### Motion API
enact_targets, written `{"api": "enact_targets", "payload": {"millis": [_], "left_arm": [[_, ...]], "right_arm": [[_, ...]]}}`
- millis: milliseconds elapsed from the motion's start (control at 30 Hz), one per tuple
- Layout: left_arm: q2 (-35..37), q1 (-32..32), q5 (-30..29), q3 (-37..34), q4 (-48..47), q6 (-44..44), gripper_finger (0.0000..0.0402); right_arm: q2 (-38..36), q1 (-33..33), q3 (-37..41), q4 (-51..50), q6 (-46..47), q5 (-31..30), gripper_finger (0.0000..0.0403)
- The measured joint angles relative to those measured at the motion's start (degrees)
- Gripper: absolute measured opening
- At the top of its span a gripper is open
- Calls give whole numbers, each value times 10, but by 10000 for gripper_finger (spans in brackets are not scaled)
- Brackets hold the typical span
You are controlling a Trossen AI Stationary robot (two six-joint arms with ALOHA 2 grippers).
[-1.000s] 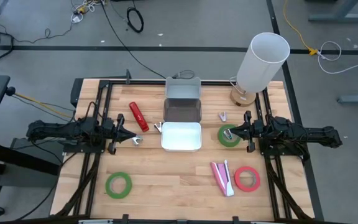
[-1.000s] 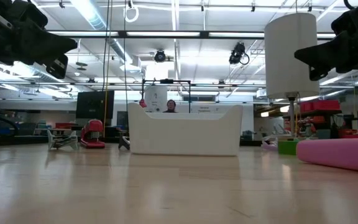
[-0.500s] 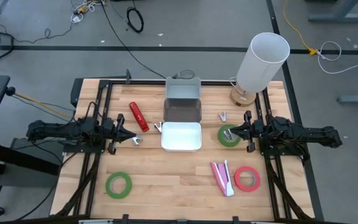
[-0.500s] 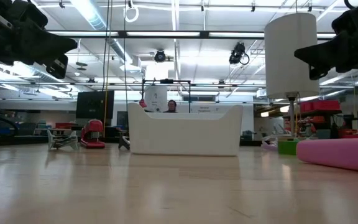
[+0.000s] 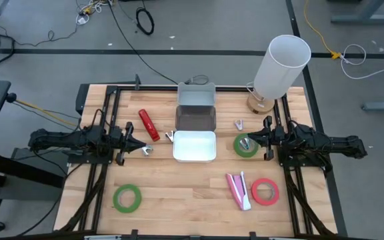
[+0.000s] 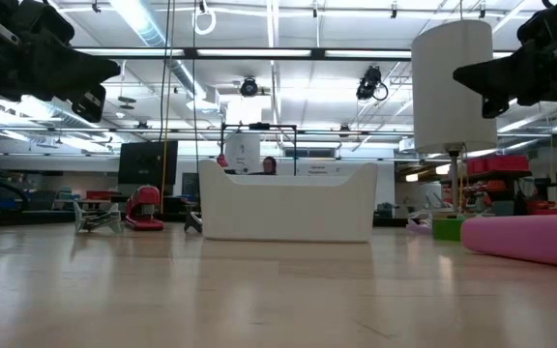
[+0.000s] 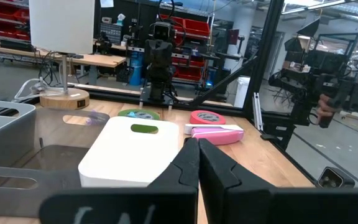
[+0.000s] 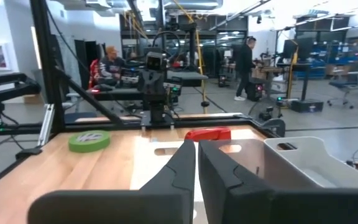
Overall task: Pick and place Stapler, Stapler remover, tape
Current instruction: Put the purple staple remover in the white bin
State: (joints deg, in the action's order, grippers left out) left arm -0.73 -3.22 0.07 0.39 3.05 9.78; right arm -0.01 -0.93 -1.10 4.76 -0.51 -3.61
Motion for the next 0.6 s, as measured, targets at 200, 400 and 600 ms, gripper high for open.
{"api": "enact_targets", "payload": {"millis": [200, 400, 600], "left_arm": [[0, 0, 0, 0, 0, 0, 3], [0, 0, 0, 0, 0, 0, 3], [0, 0, 0, 0, 0, 0, 3]], "right_arm": [[8, 0, -25, -1, -4, -17, 23], [41, 0, -70, -1, -19, -35, 23], [89, 0, -129, -1, 0, -35, 23]]}}
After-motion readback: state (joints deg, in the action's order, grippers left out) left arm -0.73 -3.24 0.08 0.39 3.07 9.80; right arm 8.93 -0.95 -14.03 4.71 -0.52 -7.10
